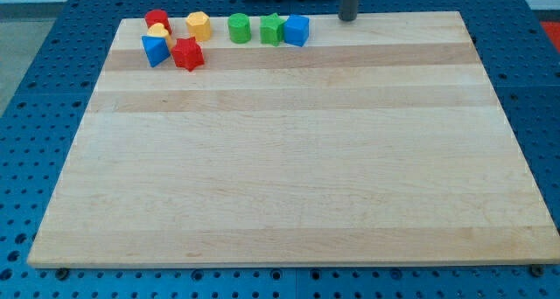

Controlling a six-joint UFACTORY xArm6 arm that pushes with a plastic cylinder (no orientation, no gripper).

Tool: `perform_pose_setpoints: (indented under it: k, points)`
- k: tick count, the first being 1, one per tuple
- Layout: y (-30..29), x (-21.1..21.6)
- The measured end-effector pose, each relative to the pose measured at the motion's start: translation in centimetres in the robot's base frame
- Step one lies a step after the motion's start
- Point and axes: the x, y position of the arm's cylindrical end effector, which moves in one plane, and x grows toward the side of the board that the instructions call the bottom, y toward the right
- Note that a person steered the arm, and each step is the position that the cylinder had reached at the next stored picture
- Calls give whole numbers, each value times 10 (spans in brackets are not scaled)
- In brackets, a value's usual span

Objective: Nudge the green star down a bit

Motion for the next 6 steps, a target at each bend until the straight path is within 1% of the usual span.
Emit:
perform_pose_setpoints:
  k: [3, 4, 6]
  points:
    - [-99, 0]
    - [-122, 9]
    - [-147, 22]
